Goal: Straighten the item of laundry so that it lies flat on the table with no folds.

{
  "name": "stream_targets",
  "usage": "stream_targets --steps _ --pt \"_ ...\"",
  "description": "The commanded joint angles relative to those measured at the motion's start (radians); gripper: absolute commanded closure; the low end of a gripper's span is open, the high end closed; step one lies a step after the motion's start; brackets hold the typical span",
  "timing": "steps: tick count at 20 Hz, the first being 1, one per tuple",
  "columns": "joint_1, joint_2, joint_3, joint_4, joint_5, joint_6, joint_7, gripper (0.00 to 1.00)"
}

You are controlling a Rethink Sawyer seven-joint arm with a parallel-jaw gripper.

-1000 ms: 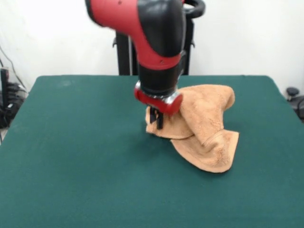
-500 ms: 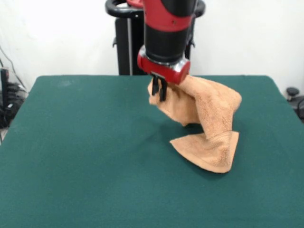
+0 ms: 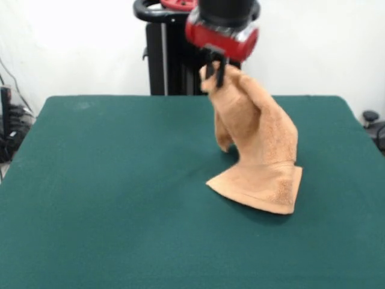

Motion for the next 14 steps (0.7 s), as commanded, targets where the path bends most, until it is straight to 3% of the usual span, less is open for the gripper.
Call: stream_targets --steps 1,7,14 --pt "0.133 -0.1 -0.005 0.109 0.07 0.264 0.475 1.0" --pt "0.183 -0.146 0.018 0.187 0.153 0.285 0.531 1.0" --pt "0.203 -0.154 0.137 0.329 0.358 0.171 0.537 1.0"
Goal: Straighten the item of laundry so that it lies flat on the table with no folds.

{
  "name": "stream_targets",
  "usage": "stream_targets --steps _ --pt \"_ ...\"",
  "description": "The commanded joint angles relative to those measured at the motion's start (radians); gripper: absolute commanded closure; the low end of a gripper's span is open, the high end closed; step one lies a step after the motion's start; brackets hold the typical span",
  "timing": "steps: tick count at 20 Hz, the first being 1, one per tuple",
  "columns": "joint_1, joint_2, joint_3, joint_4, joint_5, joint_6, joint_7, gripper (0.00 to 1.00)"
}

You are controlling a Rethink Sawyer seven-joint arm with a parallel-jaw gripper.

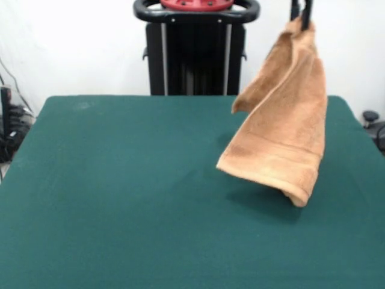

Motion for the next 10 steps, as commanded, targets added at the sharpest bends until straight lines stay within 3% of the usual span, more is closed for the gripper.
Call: stream_targets --steps 1,10 --pt "0.035 0.001 0.169 0.254 0.201 -0.022 0.28 1.0" --pt "0.085 -0.003 0.192 0.296 0.313 -0.056 0.313 1.0"
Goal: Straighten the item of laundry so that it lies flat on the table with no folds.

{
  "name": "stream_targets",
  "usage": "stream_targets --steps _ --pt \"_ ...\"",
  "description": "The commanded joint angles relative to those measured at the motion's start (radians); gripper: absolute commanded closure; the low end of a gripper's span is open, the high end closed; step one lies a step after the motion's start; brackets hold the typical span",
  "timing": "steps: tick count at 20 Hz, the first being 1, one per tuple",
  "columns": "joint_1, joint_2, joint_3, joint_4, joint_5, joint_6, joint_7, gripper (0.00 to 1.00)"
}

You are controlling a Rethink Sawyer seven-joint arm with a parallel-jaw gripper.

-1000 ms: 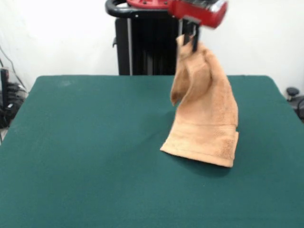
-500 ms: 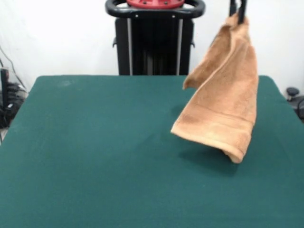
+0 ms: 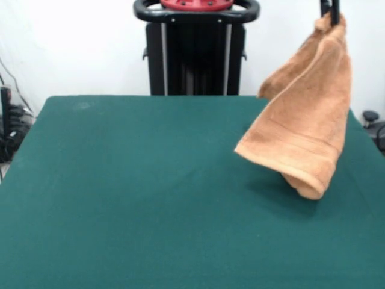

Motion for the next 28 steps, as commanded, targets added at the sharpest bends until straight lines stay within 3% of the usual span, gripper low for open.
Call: stream_targets --steps 1,15,28 --pt "0.069 0.01 0.149 0.168 0.124 -0.039 0.288 1.0" --pt "0.21 -0.069 0.121 0.131 0.199 0.061 0.536 1.0" --pt "0.257 -0.09 0.188 0.146 0.309 0.027 0.602 1.0"
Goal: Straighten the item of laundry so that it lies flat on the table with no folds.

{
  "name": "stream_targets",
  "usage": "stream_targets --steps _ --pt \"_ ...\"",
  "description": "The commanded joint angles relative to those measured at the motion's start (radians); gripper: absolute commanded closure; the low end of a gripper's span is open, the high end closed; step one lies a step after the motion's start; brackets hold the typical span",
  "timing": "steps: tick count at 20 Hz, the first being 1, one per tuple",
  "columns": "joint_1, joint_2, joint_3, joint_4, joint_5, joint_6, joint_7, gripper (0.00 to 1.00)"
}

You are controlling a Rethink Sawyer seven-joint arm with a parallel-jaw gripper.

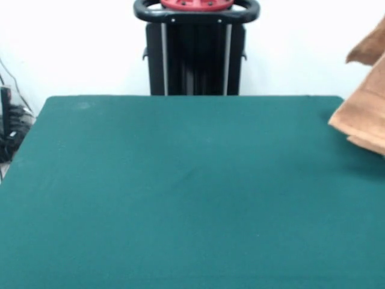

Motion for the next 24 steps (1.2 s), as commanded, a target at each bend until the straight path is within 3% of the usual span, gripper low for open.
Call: stream_targets --steps 1,6,14,18,20,24 --pt "0.039 0.007 0.154 0.098 0.085 0.029 0.294 1.0" --pt "0.022 0.033 0.189 0.126 0.154 -0.01 0.212 1.0" --pt "0.037 0.104 0.282 0.177 0.39 -0.13 0.024 1.0" --pt "0.059 0.127 0.304 0.172 0.465 -0.177 -0.001 1.0" --pt "0.059 0.133 0.302 0.17 0.456 -0.19 -0.007 1.0" --pt "0.007 0.165 0.304 0.185 0.42 -0.205 -0.156 1.0"
